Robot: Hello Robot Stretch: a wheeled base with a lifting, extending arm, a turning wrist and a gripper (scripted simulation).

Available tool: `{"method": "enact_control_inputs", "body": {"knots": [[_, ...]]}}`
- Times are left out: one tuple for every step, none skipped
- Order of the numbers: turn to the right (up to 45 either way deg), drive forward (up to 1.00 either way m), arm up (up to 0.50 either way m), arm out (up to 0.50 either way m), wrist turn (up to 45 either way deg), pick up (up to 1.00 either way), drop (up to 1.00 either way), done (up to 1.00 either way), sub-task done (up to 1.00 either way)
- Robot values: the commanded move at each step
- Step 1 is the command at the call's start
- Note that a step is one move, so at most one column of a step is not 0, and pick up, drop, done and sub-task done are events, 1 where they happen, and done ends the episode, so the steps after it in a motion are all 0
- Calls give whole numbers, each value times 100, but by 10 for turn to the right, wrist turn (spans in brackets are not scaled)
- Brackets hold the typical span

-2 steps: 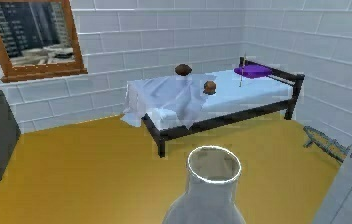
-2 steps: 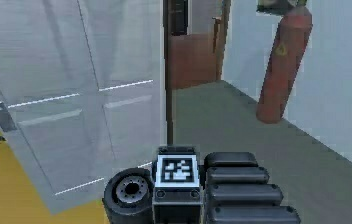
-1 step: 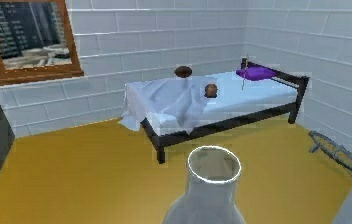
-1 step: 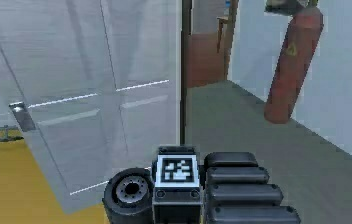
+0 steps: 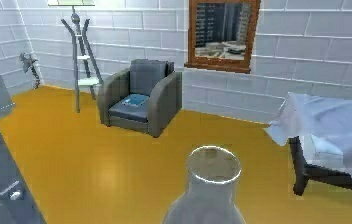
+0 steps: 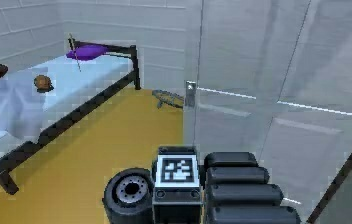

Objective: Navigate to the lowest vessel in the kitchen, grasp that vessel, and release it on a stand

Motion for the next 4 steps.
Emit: {"method": "enact_control_inputs", "body": {"knots": [[0,90,0,0,0,0,0,0,0],[-450,0,0,0,0,0,0,0,0],[-240,0,0,0,0,0,0,0,0],[0,100,0,0,0,0,0,0,0]]}}
